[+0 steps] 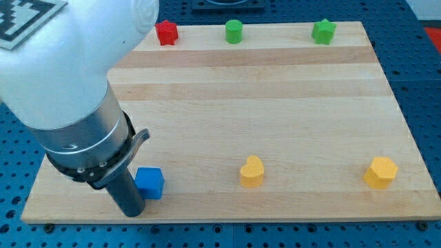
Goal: Move your arm towards center
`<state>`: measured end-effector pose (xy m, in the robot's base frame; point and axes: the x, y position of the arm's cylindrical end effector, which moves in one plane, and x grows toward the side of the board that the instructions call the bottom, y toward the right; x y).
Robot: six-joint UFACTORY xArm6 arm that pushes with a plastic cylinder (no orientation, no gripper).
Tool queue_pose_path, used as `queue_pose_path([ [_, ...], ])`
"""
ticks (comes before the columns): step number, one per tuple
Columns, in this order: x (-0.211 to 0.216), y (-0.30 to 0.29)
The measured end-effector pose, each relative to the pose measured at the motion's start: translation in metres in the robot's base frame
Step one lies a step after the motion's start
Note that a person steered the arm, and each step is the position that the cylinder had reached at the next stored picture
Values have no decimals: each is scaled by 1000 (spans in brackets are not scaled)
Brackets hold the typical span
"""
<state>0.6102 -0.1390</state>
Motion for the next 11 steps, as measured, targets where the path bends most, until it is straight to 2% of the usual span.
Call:
queue_pose_path([
  [3,-29,12],
  [4,-25,21],
  [5,4,52],
  [7,5,183],
  [8,5,213],
  [9,-50,252],
  [11,-108,197],
])
